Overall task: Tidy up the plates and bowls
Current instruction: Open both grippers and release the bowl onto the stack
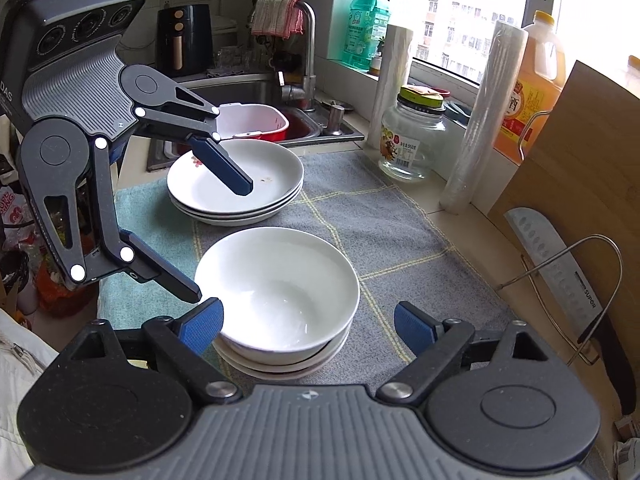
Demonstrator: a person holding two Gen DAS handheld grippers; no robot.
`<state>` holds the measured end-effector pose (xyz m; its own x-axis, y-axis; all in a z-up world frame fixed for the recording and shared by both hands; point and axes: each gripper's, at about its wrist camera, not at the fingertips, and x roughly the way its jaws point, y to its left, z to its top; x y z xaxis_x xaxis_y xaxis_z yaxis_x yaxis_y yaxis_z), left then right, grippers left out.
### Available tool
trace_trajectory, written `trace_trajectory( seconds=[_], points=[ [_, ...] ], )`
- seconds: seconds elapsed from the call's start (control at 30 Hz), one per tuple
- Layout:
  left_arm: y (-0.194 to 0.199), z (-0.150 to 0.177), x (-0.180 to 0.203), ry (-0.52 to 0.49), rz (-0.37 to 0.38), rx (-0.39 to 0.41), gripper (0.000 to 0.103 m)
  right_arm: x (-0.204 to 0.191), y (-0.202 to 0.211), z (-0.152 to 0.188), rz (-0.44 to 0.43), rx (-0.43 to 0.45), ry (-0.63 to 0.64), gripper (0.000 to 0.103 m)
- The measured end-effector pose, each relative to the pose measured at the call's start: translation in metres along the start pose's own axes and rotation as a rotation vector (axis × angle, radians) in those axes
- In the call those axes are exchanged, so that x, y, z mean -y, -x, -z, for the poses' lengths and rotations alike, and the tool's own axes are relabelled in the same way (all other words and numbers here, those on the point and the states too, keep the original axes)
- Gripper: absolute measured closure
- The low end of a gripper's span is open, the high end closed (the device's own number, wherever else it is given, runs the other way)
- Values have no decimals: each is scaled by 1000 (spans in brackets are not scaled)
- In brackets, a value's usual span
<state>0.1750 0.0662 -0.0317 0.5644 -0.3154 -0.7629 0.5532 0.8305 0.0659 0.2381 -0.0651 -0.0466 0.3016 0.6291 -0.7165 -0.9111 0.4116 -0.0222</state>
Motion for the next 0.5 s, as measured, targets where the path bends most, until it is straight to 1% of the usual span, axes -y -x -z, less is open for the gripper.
trace_trajectory(
  seconds=[0.5],
  points=[
    [-3, 4, 3, 5, 2, -14, 13, -1, 0, 6, 10, -3, -44, 7]
  ],
)
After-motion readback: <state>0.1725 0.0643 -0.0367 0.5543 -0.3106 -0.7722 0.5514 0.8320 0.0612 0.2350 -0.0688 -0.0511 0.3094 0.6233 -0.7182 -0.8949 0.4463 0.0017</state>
